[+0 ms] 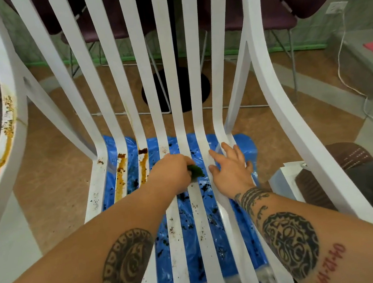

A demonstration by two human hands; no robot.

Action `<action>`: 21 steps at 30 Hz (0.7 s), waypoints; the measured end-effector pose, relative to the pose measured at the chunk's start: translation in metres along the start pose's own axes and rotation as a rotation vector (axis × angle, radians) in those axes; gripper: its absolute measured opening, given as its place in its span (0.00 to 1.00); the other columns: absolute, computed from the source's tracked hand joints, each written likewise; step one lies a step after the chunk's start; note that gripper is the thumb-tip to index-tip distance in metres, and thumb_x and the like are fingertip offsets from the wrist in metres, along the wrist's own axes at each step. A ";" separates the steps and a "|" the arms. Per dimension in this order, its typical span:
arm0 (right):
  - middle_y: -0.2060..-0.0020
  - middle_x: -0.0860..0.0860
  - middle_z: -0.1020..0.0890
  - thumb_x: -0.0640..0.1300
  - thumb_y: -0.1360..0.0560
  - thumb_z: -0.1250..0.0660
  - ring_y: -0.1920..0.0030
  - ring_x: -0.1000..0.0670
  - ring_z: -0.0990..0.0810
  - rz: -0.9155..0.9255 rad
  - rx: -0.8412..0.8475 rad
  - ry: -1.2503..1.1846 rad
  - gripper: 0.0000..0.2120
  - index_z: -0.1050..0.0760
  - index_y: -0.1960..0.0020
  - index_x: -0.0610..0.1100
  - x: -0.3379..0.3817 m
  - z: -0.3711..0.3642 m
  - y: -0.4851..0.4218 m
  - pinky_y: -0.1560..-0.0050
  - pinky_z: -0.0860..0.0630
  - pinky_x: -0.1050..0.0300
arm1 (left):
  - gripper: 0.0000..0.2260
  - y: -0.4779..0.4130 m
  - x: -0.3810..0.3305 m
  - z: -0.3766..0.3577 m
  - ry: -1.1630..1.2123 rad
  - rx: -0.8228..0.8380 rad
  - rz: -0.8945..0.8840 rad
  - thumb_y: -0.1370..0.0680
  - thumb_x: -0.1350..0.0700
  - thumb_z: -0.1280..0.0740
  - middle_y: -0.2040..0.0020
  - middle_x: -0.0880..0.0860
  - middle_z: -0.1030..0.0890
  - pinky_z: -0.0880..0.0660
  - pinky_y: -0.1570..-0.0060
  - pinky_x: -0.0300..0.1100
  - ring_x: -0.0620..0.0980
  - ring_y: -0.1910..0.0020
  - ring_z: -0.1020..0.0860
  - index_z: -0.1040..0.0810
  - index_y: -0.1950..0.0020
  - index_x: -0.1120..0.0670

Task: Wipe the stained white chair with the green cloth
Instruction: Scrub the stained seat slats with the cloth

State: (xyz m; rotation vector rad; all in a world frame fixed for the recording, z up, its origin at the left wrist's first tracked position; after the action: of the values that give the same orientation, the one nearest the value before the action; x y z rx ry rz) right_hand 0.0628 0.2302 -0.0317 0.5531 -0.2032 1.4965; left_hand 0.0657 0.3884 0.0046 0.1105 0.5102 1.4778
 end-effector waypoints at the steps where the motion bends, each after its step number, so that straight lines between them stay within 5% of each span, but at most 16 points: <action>1: 0.18 0.54 0.48 0.54 0.16 0.41 0.18 0.46 0.58 0.002 -0.015 0.010 0.22 0.35 0.23 0.60 -0.002 0.000 0.007 0.23 0.57 0.33 | 0.17 -0.002 0.008 0.004 0.062 -0.064 0.027 0.17 0.57 0.37 0.36 0.55 0.20 0.20 0.43 0.52 0.57 0.42 0.20 0.24 0.29 0.45; 10: 0.26 0.60 0.30 0.57 0.15 0.51 0.18 0.45 0.59 0.047 -0.009 0.130 0.24 0.42 0.19 0.56 -0.001 -0.008 0.041 0.27 0.42 0.35 | 0.14 -0.045 0.034 0.044 0.135 -0.430 0.081 0.16 0.55 0.37 0.43 0.60 0.22 0.23 0.56 0.52 0.62 0.50 0.22 0.24 0.30 0.49; 16: 0.31 0.58 0.26 0.56 0.15 0.51 0.18 0.43 0.59 0.020 -0.012 0.147 0.24 0.43 0.20 0.56 -0.001 -0.011 0.037 0.27 0.40 0.34 | 0.15 -0.072 0.027 0.038 -0.068 -0.293 0.095 0.21 0.65 0.37 0.50 0.57 0.28 0.24 0.60 0.50 0.59 0.60 0.25 0.20 0.39 0.51; 21: 0.33 0.57 0.24 0.56 0.15 0.51 0.19 0.42 0.58 0.022 -0.007 0.166 0.24 0.44 0.20 0.56 -0.001 -0.013 0.035 0.28 0.40 0.33 | 0.09 -0.070 0.017 0.028 -0.207 -0.182 0.108 0.21 0.65 0.37 0.48 0.59 0.26 0.25 0.58 0.48 0.59 0.55 0.22 0.21 0.43 0.59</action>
State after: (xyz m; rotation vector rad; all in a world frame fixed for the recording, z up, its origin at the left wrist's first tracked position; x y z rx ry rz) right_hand 0.0264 0.2345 -0.0353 0.4194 -0.0856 1.5540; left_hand 0.1411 0.4035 -0.0013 0.1474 0.2038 1.5905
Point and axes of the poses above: each hand's wrist, its own y-axis away from the middle knuckle, its own z-axis out of the back of the hand, x = y × z, the point moved 8 cm from there along -y, towards the middle knuckle
